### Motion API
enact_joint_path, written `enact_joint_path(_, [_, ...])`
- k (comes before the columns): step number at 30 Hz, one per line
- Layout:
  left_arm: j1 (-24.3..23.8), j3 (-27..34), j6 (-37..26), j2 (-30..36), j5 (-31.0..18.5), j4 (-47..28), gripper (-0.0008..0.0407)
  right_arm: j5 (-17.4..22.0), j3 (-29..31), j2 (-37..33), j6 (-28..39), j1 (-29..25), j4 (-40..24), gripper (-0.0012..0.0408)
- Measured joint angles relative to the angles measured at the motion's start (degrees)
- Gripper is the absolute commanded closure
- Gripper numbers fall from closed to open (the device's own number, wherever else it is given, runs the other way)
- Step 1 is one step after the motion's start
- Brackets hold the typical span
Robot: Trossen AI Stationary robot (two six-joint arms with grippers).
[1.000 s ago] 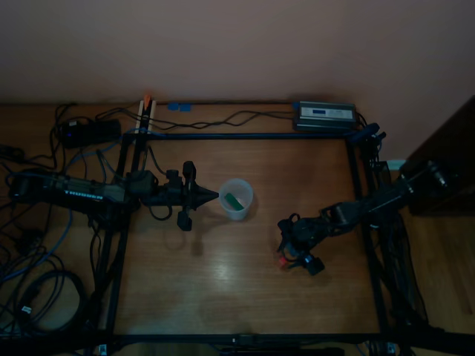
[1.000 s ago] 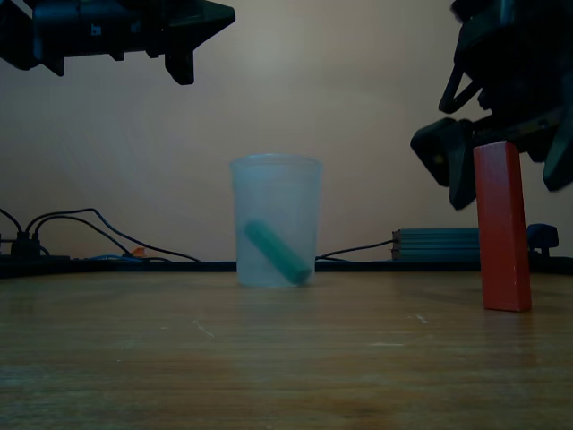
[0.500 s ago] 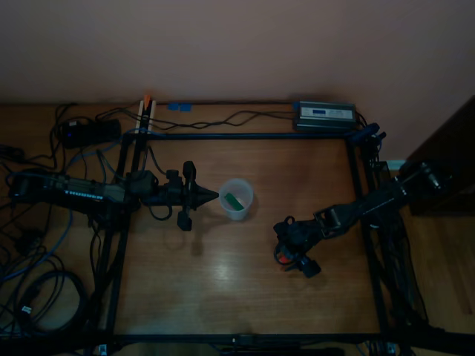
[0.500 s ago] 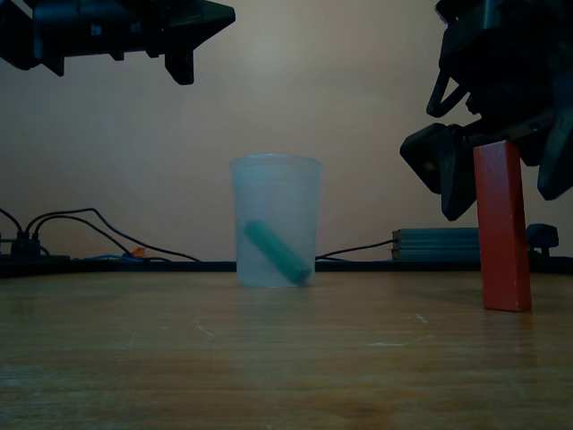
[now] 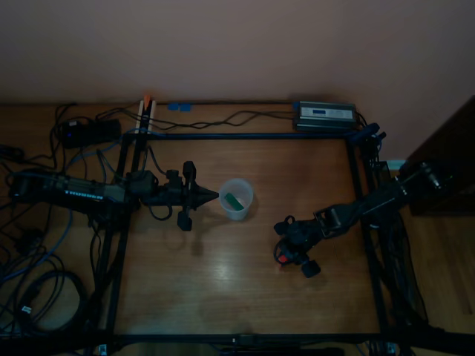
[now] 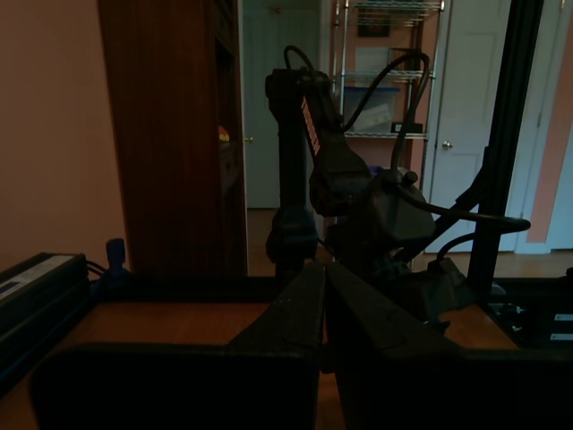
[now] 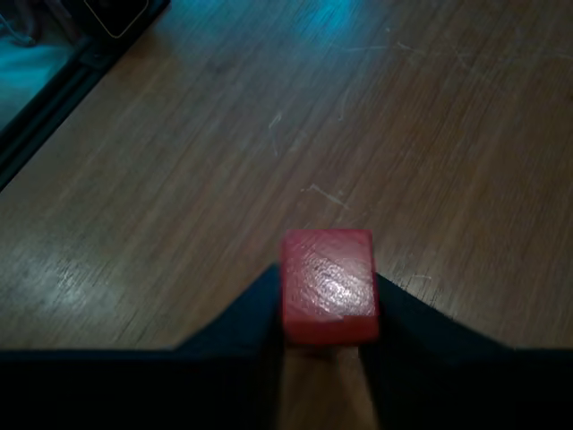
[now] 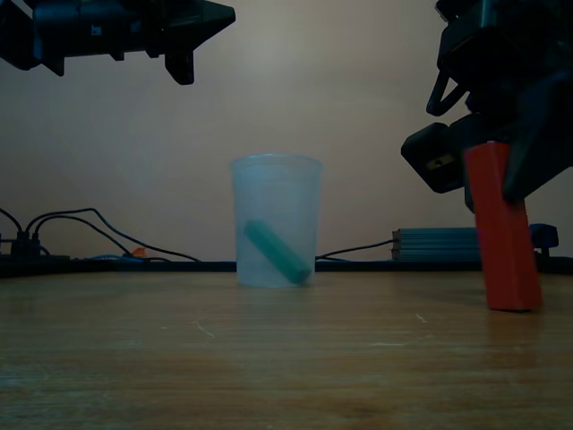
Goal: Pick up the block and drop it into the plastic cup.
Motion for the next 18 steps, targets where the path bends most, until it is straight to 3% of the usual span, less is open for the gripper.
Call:
enact_joint_path(3, [0.02, 0.0, 0.0, 0.0, 0.0, -0.02, 0.0399, 0.0, 0.0, 0.0, -0.04, 0.0, 0.09, 0.0378])
enact_joint_path(6, [0.02, 0.0, 0.0, 0.0, 0.0, -0.02, 0.0399, 0.02, 0.0, 0.0, -0.07, 0.0, 0.17, 0.04])
enact_joint_path(13, [0.02, 0.0, 0.0, 0.0, 0.0, -0.02, 0.0399, 0.26, 0.0, -2.91, -0.22, -0.74, 0.02, 0.0397])
enact_joint_path(18, [0.0, 0.0, 0.0, 0.0, 0.0, -0.02, 0.0399, 5.73, -0.02, -11.41, -0.02, -3.96, -4.42, 0.0396])
